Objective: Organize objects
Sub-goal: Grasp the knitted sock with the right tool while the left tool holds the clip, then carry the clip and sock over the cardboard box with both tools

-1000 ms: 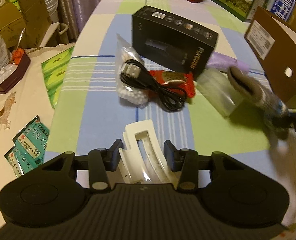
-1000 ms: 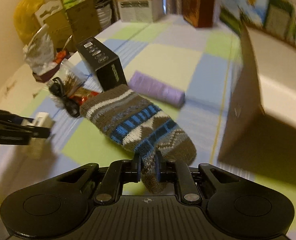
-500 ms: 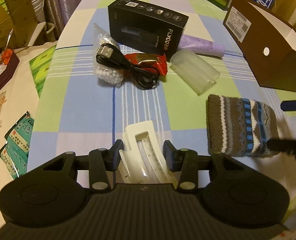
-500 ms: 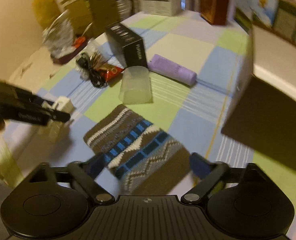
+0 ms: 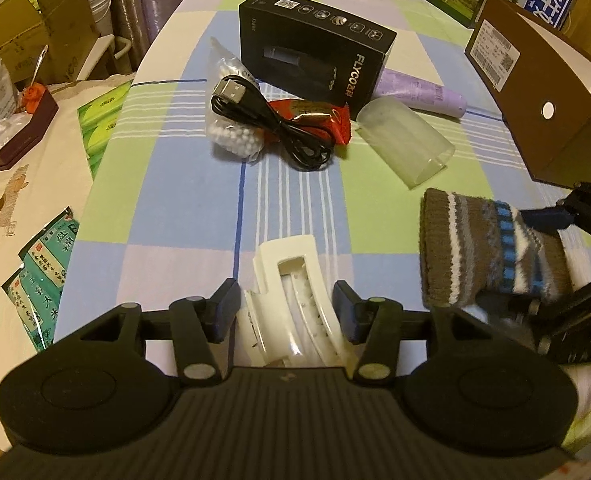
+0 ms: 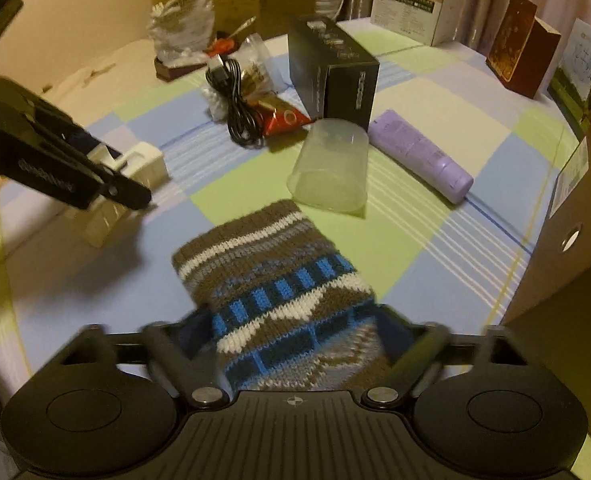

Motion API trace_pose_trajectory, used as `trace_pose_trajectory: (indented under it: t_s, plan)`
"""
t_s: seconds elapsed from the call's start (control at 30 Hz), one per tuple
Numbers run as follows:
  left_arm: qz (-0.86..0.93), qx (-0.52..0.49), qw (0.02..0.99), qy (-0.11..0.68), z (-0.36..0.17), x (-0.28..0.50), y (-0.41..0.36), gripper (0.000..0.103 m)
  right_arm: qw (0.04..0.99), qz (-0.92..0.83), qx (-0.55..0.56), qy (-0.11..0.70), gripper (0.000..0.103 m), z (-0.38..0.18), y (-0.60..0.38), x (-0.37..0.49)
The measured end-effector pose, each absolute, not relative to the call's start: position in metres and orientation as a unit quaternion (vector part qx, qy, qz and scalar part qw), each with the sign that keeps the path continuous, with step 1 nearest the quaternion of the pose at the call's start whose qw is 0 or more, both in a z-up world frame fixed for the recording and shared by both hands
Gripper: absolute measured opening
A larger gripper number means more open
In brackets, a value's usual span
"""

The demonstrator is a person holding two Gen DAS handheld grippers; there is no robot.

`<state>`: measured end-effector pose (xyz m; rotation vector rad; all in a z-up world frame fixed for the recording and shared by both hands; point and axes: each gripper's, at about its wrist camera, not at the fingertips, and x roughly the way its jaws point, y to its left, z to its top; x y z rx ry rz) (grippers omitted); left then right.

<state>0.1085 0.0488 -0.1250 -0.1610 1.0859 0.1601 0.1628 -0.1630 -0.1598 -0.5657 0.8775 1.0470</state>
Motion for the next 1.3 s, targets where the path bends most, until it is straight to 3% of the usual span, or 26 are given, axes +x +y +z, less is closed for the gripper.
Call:
trace_pose_trajectory:
  t_s: [0.03,0.1,0.13,0.3,0.6,1.3]
  plan:
    - [0.075,-0.075,0.850,0.515,-0.125,0.108,0.048,0.040,0.741,0.477,-0.248,0.402,0.047,-0.157,-0.166,0.164]
    - [0.074,-0.076,0.850,0.515,-0.124,0.106,0.046,0.039,0.747,0.469,-0.235,0.409,0.032,-0.152,-0.170,0.166]
    - [0.074,-0.076,0.851,0.515,-0.124,0.106,0.045,0.039,0.751,0.462,-0.226,0.414,0.029,-0.150,-0.173,0.167]
    - [0.068,-0.076,0.853,0.512,-0.119,0.104,0.036,0.033,0.762,0.441,-0.165,0.445,0.028,-0.139,-0.194,0.170]
    - [0.048,-0.070,0.858,0.507,-0.108,0.105,0.016,0.033,0.781,0.402,-0.095,0.469,0.028,-0.120,-0.238,0.171]
    - [-0.069,-0.030,0.896,0.438,-0.024,0.159,-0.087,0.033,0.835,0.351,-0.002,0.423,0.028,-0.048,-0.335,0.198]
